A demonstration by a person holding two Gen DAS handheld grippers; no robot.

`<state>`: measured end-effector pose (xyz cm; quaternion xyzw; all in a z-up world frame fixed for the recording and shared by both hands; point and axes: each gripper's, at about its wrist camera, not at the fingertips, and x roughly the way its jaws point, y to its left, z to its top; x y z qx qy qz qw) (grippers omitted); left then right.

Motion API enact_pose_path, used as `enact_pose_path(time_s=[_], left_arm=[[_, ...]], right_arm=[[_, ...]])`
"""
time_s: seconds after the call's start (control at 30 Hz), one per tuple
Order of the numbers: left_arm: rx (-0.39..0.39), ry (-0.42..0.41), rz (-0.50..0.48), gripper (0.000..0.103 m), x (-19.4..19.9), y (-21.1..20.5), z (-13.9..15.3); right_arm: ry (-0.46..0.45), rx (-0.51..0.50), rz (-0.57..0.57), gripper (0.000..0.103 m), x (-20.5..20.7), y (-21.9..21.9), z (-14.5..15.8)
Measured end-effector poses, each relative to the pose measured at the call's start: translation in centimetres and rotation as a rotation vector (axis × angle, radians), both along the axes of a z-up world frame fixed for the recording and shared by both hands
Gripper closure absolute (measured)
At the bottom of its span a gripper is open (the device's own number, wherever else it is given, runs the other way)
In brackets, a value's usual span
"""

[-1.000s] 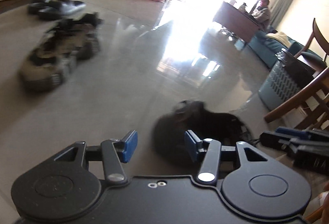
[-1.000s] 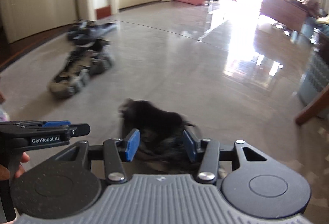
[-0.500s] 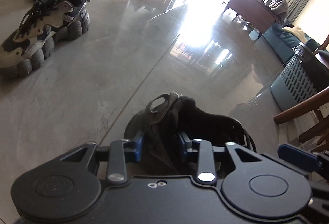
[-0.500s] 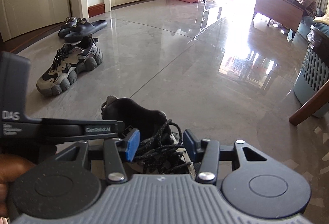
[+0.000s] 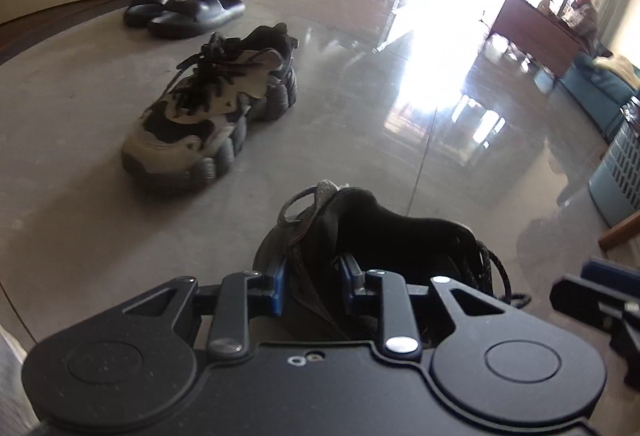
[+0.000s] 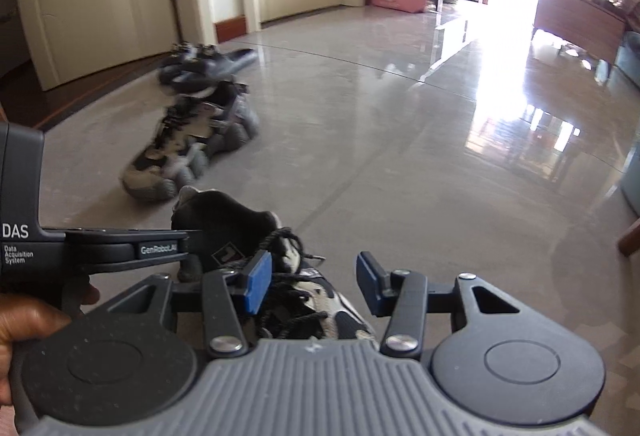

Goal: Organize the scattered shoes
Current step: 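Grasp the black laced sneaker by its heel with the left tool, then grasp the second black sneaker with the right tool while the left tool holds the first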

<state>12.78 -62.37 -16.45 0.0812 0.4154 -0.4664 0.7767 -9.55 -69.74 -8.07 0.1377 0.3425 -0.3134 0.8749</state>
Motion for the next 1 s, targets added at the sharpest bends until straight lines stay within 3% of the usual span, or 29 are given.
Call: enact_pose_path(time_s=[0.07, 0.2, 0.23, 0.5, 0.63, 0.73, 0.8, 0.83, 0.87, 1.0], left_arm=[[-0.049, 0.023, -0.003, 0.062, 1.3, 1.3, 0.9], [-0.106, -0.018, 0.059, 0.058, 3.5, 1.4, 2.1], [-0.117, -0.033, 0.078, 0.051, 4.2, 1.2, 2.3], [-0.183, -0.120, 0.201, 0.050, 9.1, -2.2, 3.1], [-0.178, -0.100, 0.260, 0.050, 10.7, -6.0, 2.5], [-0.129, -0.112, 0.312, 0.050, 11.8, -8.2, 2.1], [-0.070, -0.072, 0.343, 0.058, 12.9, -9.5, 1.3], [-0.029, -0.055, 0.359, 0.067, 13.5, -10.0, 0.7], [-0.003, -0.056, 0.364, 0.083, 13.7, -10.1, 0.3], [0.009, -0.061, 0.373, 0.092, 13.7, -8.5, 0.3]], right_arm=[[-0.025, 0.002, 0.025, 0.052, 0.9, 0.3, 0.1], [-0.078, -0.003, 0.062, 0.052, 3.0, 0.4, 0.6], [-0.089, -0.006, 0.071, 0.052, 3.5, 0.3, 0.7], [-0.175, -0.036, 0.140, 0.052, 8.2, -1.3, 1.5], [-0.205, -0.010, 0.143, 0.052, 9.3, -2.5, 1.2], [-0.214, 0.027, 0.127, 0.052, 8.9, -3.2, 0.5], [-0.216, 0.051, 0.122, 0.052, 8.7, -3.5, 0.1], [-0.219, 0.060, 0.121, 0.052, 8.6, -3.6, 0.0], [-0.221, 0.070, 0.120, 0.052, 8.5, -3.7, -0.1], [-0.254, 0.096, 0.120, 0.052, 8.3, -4.0, 0.0]])
